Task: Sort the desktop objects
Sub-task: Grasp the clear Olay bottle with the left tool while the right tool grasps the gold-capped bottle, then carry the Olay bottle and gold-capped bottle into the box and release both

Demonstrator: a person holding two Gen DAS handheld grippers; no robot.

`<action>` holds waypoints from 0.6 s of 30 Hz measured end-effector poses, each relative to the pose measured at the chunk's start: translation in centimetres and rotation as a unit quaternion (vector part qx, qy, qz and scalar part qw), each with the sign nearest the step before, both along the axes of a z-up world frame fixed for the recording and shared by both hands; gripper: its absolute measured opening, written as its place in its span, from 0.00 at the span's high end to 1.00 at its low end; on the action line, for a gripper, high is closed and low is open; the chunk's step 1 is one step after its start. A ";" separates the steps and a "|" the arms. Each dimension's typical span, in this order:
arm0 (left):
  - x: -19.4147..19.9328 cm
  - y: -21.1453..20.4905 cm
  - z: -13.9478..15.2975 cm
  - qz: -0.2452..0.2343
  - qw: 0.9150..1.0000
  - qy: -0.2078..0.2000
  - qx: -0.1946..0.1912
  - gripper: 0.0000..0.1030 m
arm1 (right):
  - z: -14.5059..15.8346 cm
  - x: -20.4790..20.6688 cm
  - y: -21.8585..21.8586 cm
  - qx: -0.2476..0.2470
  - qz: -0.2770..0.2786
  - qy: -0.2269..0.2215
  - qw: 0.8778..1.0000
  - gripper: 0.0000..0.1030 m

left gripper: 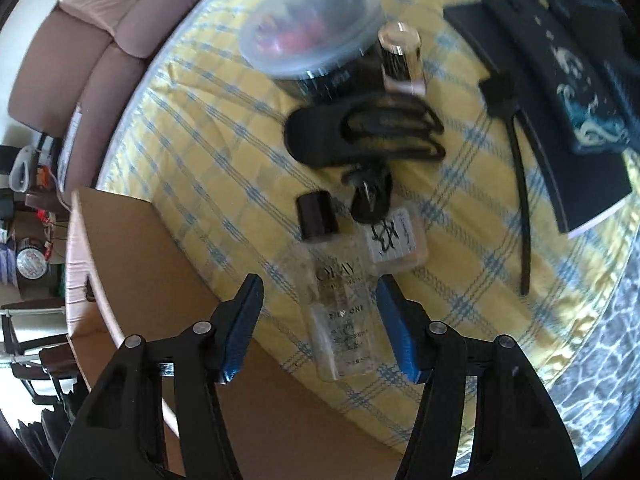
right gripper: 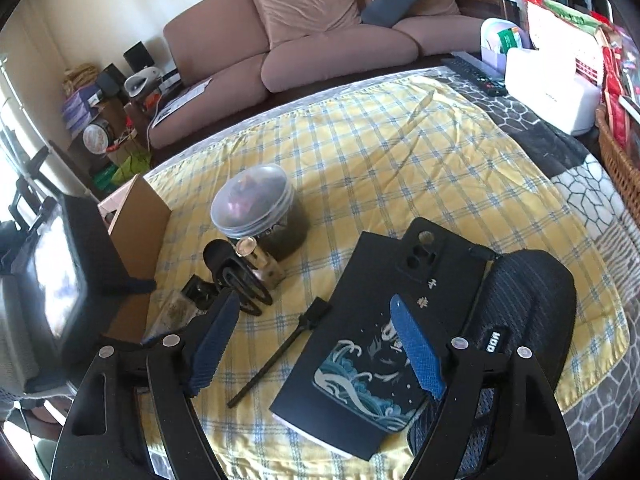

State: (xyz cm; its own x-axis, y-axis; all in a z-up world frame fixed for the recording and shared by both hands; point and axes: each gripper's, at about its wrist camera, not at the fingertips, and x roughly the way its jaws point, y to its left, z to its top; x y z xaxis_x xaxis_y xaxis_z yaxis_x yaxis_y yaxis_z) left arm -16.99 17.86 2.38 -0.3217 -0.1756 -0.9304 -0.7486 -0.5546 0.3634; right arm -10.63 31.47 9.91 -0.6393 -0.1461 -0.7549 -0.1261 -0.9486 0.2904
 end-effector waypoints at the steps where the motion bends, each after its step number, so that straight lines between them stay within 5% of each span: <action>1: 0.0 -0.1 -0.2 -0.001 1.000 -0.006 0.000 0.59 | 0.0 -0.2 -0.1 0.000 0.002 0.000 1.000 0.22; 6: 0.1 -0.5 -0.6 -0.002 1.000 -0.022 0.013 0.64 | -0.4 -1.7 -1.0 0.008 0.018 -0.005 1.000 0.24; 11: -0.5 -1.5 0.2 0.016 0.998 -0.028 0.048 0.65 | -1.2 -3.4 -1.7 -0.010 0.025 -0.012 1.000 0.36; 18: -1.1 -2.6 2.8 0.041 0.993 -0.036 0.108 0.69 | -2.5 -6.3 -4.5 0.031 0.055 -0.029 0.998 0.49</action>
